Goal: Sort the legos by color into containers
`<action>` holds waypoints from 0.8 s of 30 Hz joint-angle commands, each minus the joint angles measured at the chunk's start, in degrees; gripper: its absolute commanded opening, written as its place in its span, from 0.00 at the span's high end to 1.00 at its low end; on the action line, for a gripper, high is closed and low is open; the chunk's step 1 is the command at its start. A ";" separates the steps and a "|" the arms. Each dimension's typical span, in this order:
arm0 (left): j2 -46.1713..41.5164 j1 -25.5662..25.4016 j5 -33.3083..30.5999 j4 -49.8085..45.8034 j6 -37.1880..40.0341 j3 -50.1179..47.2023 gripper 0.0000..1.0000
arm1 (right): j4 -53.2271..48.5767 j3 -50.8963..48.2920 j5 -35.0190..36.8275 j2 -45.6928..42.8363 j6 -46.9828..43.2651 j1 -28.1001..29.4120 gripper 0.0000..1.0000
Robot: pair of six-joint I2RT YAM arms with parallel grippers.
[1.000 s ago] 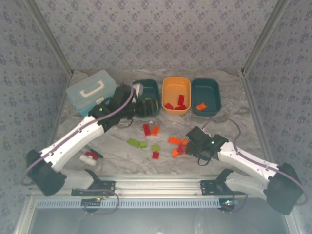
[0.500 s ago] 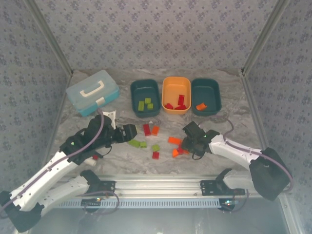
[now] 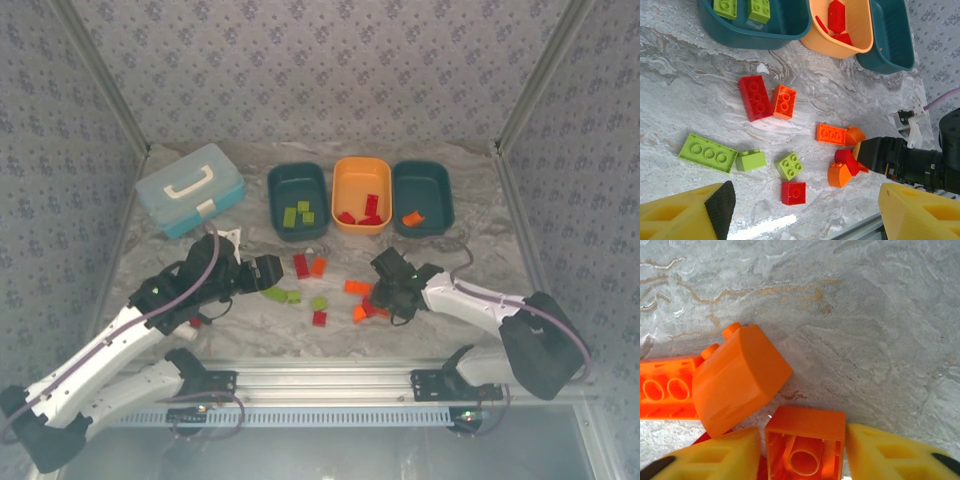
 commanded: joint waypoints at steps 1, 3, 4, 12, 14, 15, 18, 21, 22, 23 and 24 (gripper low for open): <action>0.52 -0.44 5.19 2.65 -0.42 -1.28 0.22 | -0.55 -1.17 0.97 -0.09 1.57 0.35 0.58; 0.30 -0.61 10.46 6.35 -1.14 -3.15 0.21 | -1.36 -1.24 1.90 -0.98 1.56 0.44 0.66; 0.13 -0.66 12.72 7.97 -1.78 -4.16 0.21 | -1.83 -1.18 2.53 -1.41 1.55 0.57 0.68; -1.52 -1.39 18.02 15.20 -6.26 -8.51 0.18 | -13.28 4.40 8.20 -10.03 -0.51 0.48 0.73; -0.38 -1.37 17.80 17.00 -6.63 -7.52 0.17 | -17.01 8.11 9.23 -11.77 -2.56 -0.82 0.73; 0.79 -1.38 17.37 17.70 -6.65 -6.54 0.17 | -18.57 10.57 9.56 -12.06 -4.42 -2.07 0.73; 6.14 -1.42 16.74 19.90 -5.99 -2.88 0.17 | -19.75 17.99 9.43 -10.10 -10.66 -8.04 0.73; 12.53 -1.31 17.15 23.95 -5.50 0.93 0.17 | -17.78 25.13 8.02 -4.15 -15.94 -15.48 0.73; 14.85 -1.05 17.20 24.92 -5.45 2.49 0.16 | -16.50 27.53 7.42 -1.04 -17.37 -18.11 0.73; 16.66 -0.60 17.55 25.73 -5.43 3.89 0.16 | -15.39 29.62 6.42 1.60 -18.32 -20.26 0.73; 18.86 -0.14 17.95 27.00 -5.33 5.35 0.16 | -13.64 31.80 5.31 4.93 -19.13 -22.42 0.74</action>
